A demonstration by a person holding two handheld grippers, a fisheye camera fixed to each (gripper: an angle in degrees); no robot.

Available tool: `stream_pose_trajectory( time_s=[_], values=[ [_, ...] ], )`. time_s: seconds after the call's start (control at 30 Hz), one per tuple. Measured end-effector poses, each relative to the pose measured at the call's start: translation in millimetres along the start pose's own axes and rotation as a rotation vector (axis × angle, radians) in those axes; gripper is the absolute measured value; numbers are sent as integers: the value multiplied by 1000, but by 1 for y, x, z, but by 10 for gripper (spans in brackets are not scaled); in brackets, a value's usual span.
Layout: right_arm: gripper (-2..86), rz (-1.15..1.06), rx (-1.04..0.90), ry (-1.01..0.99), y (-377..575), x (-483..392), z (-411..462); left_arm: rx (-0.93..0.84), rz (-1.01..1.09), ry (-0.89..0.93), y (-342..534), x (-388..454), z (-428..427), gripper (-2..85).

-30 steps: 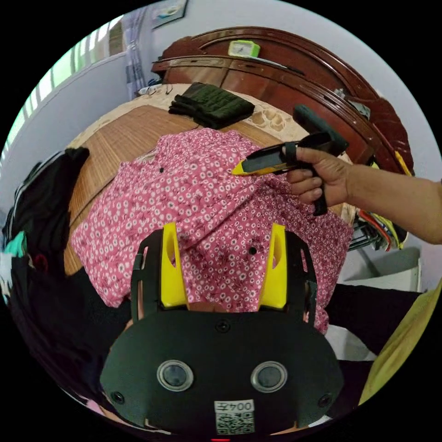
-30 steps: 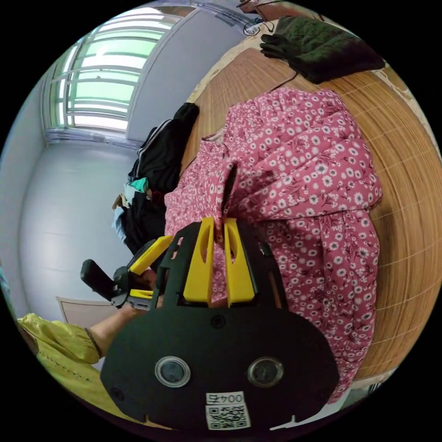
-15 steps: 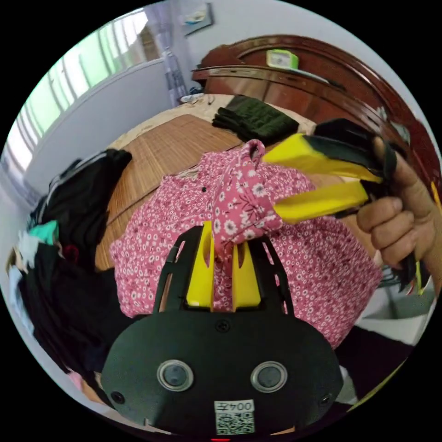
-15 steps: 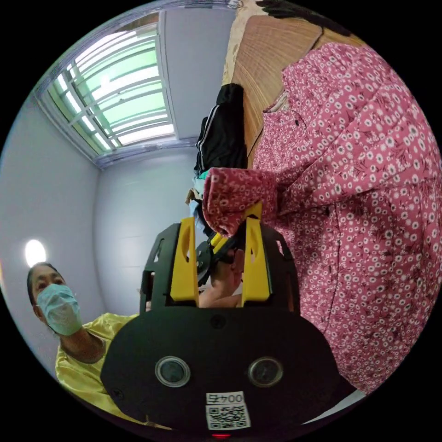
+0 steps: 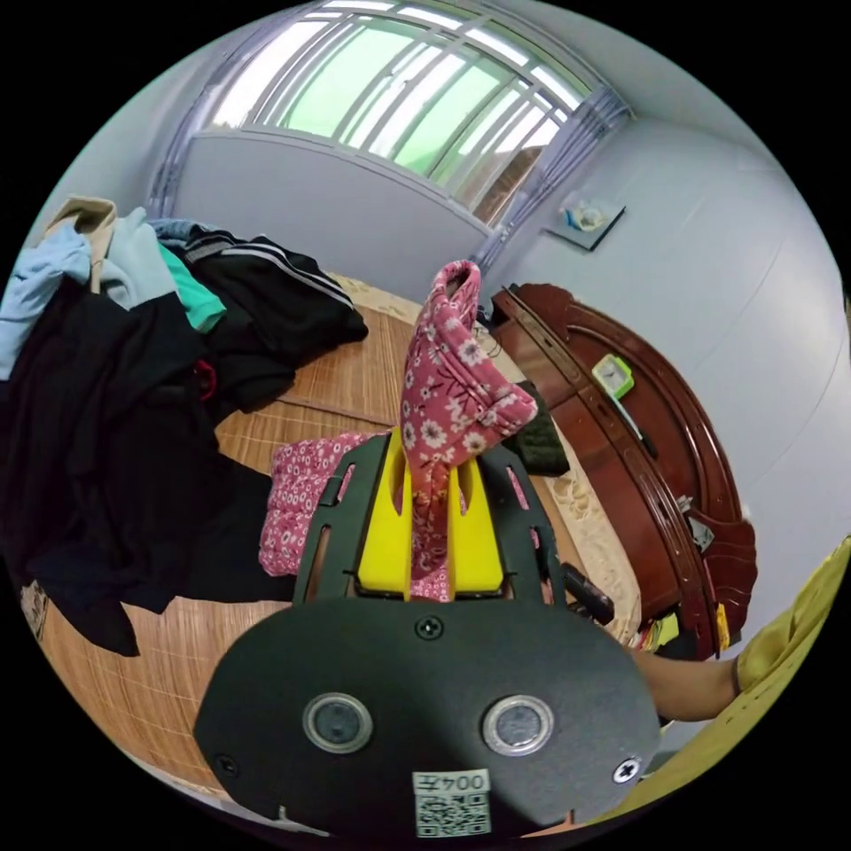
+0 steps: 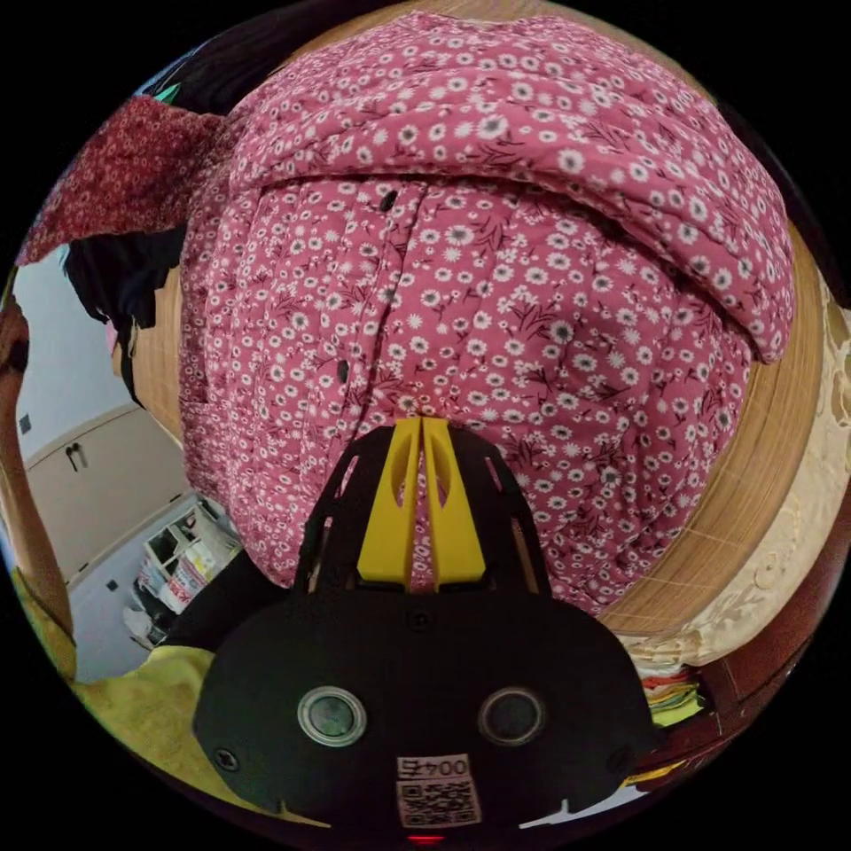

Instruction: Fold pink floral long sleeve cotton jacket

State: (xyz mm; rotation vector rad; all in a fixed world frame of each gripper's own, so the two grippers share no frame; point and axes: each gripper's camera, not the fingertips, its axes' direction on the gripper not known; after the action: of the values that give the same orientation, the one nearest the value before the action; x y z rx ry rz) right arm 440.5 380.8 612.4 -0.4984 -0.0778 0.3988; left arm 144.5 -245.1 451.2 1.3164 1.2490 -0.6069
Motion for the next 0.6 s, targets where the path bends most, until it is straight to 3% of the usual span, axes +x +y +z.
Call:
stream_pose_trajectory(
  time_s=[0.13,0.33,0.6],
  values=[
    [-6,3,-10,86,-13,-16,2,30,6,-5,-25,-9,-35,39],
    [-5,30,-19,63,-24,-10,1,35,66,8,-65,-3,-72,25],
    [-4,39,48,17,-11,11,1,-1,288,240,-57,55,-40,20]
  ],
)
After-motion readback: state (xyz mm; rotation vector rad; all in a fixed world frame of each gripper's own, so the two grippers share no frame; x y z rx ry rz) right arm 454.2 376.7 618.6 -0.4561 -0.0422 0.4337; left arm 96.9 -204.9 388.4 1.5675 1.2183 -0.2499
